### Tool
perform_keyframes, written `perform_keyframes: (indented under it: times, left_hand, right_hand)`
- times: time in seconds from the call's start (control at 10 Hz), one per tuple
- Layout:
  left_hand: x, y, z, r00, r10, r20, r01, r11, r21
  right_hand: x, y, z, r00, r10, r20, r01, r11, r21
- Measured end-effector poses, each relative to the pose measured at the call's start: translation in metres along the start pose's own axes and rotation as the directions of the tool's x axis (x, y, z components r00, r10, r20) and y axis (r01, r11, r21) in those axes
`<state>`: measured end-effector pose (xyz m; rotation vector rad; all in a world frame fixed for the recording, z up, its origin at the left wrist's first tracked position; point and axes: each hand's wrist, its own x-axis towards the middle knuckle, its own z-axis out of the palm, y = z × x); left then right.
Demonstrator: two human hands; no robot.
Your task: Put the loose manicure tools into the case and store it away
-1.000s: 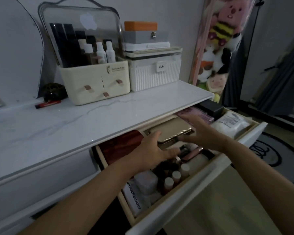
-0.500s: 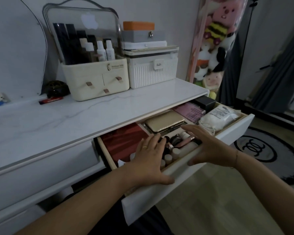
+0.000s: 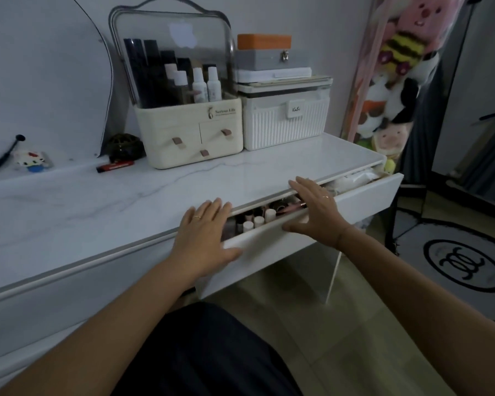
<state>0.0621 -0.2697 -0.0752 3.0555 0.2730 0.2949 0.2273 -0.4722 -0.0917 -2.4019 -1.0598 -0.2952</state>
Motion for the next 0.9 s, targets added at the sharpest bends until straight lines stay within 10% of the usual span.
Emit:
perform_keyframes:
  times: [0.6,0.9]
  left_hand:
    - [0.006,-0.032,0.018,0.957,0.016,-0.289,0.001,0.998,0.057]
    - [-0.05,-0.097,0.008,0.874,-0.049,-0.483,0.05,0.999,-0.011]
  right_hand:
    - [0.035,-0.014,0.041,0.971,0.068,-0.229,-0.085,0.994,-0.065]
    - [0.028,-0.08,0.014,0.886,0.227,-0.403,-0.028,0.896,0.444]
